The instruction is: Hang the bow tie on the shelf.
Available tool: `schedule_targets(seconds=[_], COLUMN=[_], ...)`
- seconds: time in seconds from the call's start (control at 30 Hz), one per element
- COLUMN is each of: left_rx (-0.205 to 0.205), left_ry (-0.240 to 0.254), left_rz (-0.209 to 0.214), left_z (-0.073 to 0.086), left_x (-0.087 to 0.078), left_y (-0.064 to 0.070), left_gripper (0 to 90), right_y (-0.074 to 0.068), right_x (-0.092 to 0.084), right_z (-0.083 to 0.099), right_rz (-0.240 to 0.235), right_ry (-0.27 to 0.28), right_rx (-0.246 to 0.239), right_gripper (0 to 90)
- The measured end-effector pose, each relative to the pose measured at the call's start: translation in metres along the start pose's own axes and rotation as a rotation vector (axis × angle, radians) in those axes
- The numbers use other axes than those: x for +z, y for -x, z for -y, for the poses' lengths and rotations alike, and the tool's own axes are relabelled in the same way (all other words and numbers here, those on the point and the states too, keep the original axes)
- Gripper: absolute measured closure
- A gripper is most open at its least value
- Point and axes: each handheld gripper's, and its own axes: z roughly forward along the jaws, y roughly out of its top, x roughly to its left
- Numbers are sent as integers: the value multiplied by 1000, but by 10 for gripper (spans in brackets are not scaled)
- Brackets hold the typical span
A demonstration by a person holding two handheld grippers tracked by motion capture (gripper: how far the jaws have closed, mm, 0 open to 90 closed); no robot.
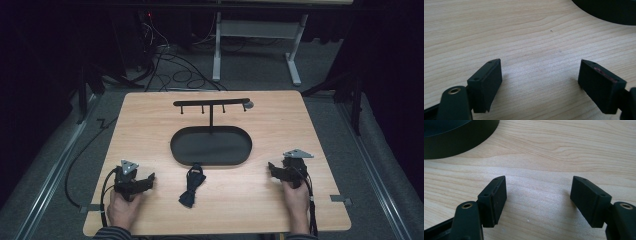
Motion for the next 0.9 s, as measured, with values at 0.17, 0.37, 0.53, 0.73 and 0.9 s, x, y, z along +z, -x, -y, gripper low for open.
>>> schedule_targets(seconds=[0.17,0.37,0.53,0.73,0.9], left_rx=[0,2,-9,-14,2], left_ry=[1,-2,6,11,10], left_rz=[0,3,-4,-13,5], left_z=[0,0,1,3,5], left_x=[0,-1,-2,-4,-6], left_y=[0,0,-1,-1,-3], left_gripper=[197,199,218,245,246], right_y=[0,0,0,0,0], right_x=[0,0,0,0,0], right_z=[0,0,0,0,0], right_rz=[0,0,0,0,2], right_ry=[0,0,0,0,0], right_rx=[0,0,0,0,0], right_gripper=[305,305,305,305,305])
